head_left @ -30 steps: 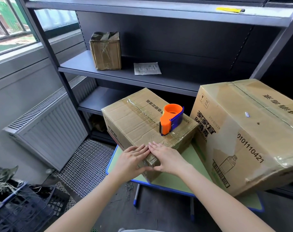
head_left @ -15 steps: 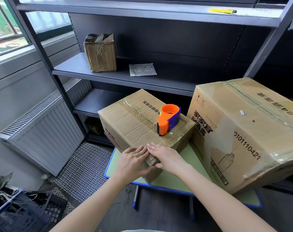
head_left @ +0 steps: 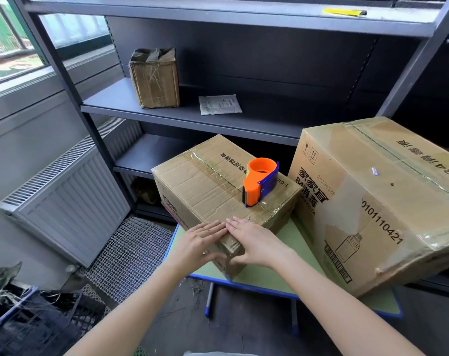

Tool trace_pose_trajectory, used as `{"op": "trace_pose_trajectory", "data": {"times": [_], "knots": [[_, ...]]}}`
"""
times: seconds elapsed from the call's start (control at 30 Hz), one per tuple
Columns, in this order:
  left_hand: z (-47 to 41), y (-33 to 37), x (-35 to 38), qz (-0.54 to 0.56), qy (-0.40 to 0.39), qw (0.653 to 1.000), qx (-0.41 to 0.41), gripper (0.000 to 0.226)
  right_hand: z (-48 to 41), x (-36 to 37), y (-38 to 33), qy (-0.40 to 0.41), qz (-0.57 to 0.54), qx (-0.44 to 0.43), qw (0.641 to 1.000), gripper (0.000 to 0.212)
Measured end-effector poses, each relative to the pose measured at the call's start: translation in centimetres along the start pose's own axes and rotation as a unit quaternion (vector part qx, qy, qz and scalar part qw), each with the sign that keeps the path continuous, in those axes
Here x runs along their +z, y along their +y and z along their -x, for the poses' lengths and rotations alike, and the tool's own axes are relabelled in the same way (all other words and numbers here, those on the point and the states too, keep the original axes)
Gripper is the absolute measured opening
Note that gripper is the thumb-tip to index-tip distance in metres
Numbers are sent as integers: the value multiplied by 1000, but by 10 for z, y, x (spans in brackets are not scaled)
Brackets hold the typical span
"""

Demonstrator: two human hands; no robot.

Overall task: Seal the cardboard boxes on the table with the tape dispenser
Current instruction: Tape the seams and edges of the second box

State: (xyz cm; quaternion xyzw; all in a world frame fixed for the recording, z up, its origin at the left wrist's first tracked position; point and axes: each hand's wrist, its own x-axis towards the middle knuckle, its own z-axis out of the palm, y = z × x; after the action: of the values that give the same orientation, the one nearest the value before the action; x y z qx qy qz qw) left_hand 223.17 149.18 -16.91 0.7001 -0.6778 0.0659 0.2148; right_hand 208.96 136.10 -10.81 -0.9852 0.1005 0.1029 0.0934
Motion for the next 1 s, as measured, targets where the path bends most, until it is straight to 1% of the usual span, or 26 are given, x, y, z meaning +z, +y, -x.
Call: {"op": "trace_pose_trajectory", "data": {"times": [0.07, 0.17, 0.23, 0.3, 0.4, 0.57, 0.67, 0.73, 0.8, 0.87, 0.93, 1.0], "knots": [[0, -11, -5, -24, 2, 999, -30, 71, -4, 3, -10, 3, -7, 22, 1000, 93], [1, -19, -9, -30, 24, 995, -97, 71, -14, 7, -19, 27, 3, 48, 998, 81], [1, -17, -7, -16, 42, 992, -121, 70, -16, 6, -20, 35, -2, 59, 998, 73], [1, -13, -5, -14, 50, 990, -132, 66, -16, 5, -20, 25, -6, 57, 998, 69], [1, -7, -3, -29, 67, 991, -116, 57, -11, 4, -14, 1, -14, 49, 999, 66], [2, 30, 11, -54, 116, 989, -80, 38, 23, -2, 16, -28, -75, 24, 997, 70], [-1, 49, 14, -36, 120, 991, -35, 25, 42, -1, 45, -53, -108, 62, 991, 73], [-6, 49, 7, -21, 100, 994, -35, 24, 45, -2, 59, -42, -103, 92, 990, 78], [-7, 38, -1, -36, 93, 992, -76, 28, 44, -7, 59, -13, -75, 111, 991, 74], [1, 19, -12, -72, 65, 983, -154, 40, 37, -10, 50, 17, -47, 109, 993, 65], [13, -2, -23, -131, 20, 964, -231, 53, 27, -10, 32, 27, -18, 92, 995, 66], [24, -16, -35, -158, -20, 939, -306, 62, 12, -4, 15, 28, -9, 74, 997, 71]]}}
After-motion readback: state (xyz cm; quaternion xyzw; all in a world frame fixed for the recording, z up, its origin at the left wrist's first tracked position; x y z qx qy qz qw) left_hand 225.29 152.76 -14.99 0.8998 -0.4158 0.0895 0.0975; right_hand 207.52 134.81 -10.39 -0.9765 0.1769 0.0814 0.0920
